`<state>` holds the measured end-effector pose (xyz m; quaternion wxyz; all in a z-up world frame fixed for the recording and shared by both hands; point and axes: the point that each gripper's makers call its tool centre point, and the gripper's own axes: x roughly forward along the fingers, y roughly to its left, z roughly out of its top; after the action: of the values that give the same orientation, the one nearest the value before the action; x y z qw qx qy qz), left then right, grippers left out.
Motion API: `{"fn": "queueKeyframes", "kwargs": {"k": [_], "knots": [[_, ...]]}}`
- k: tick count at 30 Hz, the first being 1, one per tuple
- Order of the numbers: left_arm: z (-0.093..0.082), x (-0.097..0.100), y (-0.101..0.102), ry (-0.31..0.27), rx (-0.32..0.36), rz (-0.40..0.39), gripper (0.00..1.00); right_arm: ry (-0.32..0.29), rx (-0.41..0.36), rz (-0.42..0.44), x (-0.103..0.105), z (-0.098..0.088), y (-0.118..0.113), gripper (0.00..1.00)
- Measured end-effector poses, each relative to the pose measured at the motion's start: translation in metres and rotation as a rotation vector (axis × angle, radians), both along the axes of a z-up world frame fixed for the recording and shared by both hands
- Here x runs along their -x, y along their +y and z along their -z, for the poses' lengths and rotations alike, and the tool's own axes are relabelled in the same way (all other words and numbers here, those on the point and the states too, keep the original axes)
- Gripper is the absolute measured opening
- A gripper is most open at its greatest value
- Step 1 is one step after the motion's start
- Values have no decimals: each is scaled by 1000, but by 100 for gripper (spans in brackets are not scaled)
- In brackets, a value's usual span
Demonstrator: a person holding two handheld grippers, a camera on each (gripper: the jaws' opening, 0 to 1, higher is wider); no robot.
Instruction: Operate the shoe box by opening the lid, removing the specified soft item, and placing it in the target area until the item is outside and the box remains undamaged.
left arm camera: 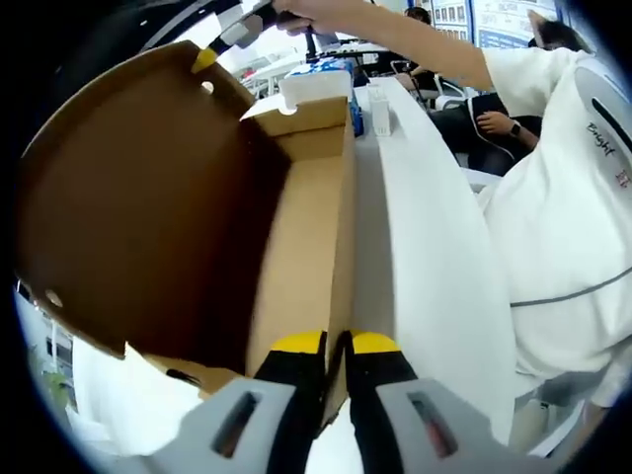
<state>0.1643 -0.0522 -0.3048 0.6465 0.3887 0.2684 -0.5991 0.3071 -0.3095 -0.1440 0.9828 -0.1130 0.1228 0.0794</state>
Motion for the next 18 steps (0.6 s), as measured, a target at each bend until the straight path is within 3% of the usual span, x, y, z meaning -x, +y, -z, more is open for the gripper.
{"fn": "queueKeyframes", "kwargs": {"k": [4, 5, 6, 8, 15, 18], "knots": [[0, 0, 0, 0, 1, 2, 7, -19, 4, 11, 7, -2, 0, 1], [0, 0, 0, 0, 1, 1, 7, -24, -12, 10, 11, -1, -1, 1], [0, 0, 0, 0, 3, 0, 7, -29, -89, 12, 13, -1, 0, 0], [0, 0, 0, -6, 8, -2, 8, -39, -104, 10, 16, -1, -2, 0], [-1, -2, 0, -33, 21, 7, 9, -97, -13, 76, 21, -1, 1, 0], [-2, -5, 0, -35, 42, -10, 10, -101, -28, 80, 22, -2, 0, 0]]}}
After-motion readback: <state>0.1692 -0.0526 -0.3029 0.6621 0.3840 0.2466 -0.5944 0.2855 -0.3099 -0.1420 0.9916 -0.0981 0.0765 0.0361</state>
